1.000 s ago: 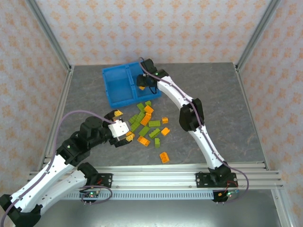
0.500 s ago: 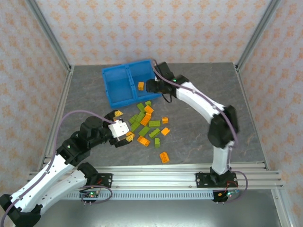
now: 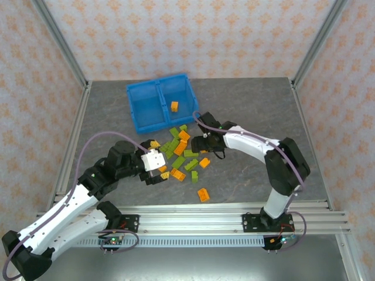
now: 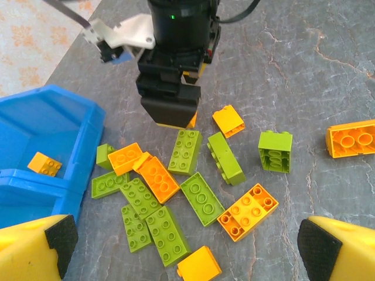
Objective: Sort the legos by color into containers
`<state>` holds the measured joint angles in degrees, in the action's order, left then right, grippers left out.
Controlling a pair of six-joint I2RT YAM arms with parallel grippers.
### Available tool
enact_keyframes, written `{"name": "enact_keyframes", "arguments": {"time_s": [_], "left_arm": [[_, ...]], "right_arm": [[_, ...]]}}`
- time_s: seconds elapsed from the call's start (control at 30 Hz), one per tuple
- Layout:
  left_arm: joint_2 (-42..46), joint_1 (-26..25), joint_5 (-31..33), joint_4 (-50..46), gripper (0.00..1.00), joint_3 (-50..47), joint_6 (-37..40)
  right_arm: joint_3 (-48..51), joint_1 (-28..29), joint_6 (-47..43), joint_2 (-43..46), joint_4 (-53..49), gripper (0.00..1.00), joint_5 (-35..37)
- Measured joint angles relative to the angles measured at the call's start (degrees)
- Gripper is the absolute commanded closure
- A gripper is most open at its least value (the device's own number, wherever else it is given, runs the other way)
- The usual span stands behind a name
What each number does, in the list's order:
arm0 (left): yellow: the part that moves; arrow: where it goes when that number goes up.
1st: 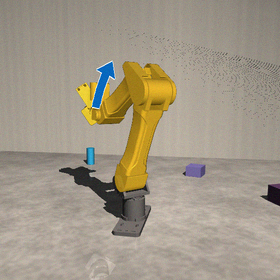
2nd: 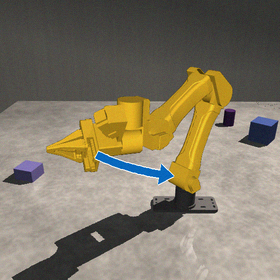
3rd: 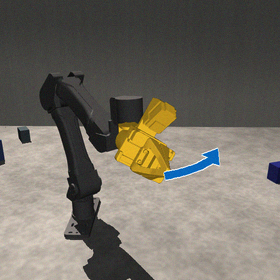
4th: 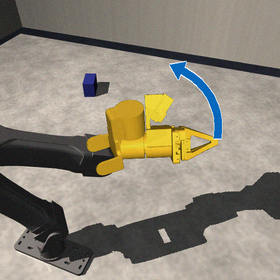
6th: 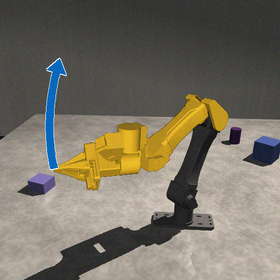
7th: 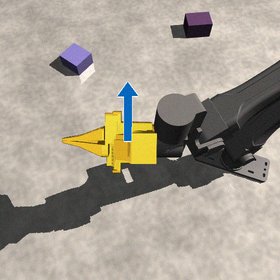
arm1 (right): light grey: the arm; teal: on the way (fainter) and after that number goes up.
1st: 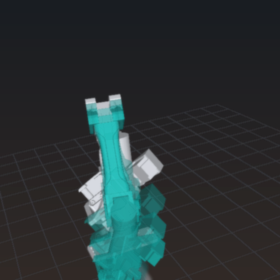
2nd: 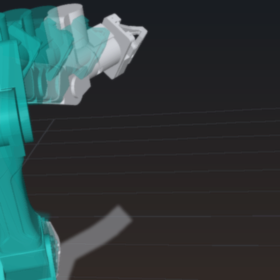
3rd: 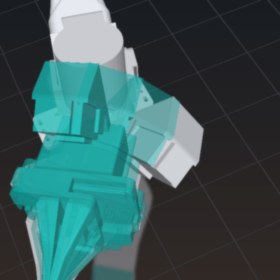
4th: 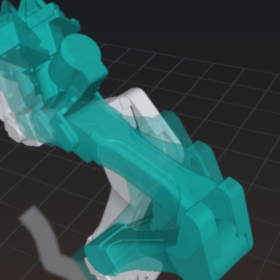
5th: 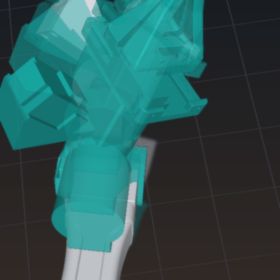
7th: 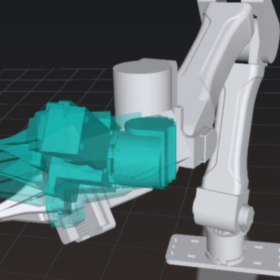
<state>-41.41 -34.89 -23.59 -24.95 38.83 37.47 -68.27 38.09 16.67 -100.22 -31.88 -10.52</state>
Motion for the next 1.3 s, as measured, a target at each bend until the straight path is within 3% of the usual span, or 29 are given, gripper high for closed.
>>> {"name": "enact_keyframes", "arguments": {"time_s": [0.13, 0.37, 0.5, 0.7, 0.83, 1.07, 1.3], "left_arm": [[0.04, 0.0, 0.02, -0.07, 0.0, 0.0, 0.09], [0.04, 0.0, 0.02, -0.07, 0.0, 0.0, 0.09], [0.04, 0.0, 0.02, -0.09, 0.0, 0.0, 0.09], [0.59, 0.0, 0.13, -0.11, 0.0, 0.0, 0.11], [2.71, 0.0, 3.5, 0.07, 0.0, 0.0, -0.15], [10.56, 0.04, 10.67, 3.19, 0.0, -1.92, -0.5], [12.11, 0.07, 16.74, 3.56, 0.0, -2.25, -1.03]], "right_arm": [[-0.11, -0.02, 0.26, -2.6, 0.96, 0.4, 0.87], [-0.52, -0.02, 0.57, -5.51, 2.12, 0.51, 4.39], [-0.52, -0.02, 0.72, -6.47, 3.39, 0.63, 4.63], [-0.5, 0.04, 1.16, -5.92, 4.46, 0.66, 5.2], [-1.64, 1.29, 0.5, -1.03, 3.82, 0.67, 7.28], [-18.45, 4.11, -2.27, -0.26, 6.16, 0.66, 10.14], [-45.22, 1.79, -3.19, -19.43, 5.92, 0.66, 12.22]]}}
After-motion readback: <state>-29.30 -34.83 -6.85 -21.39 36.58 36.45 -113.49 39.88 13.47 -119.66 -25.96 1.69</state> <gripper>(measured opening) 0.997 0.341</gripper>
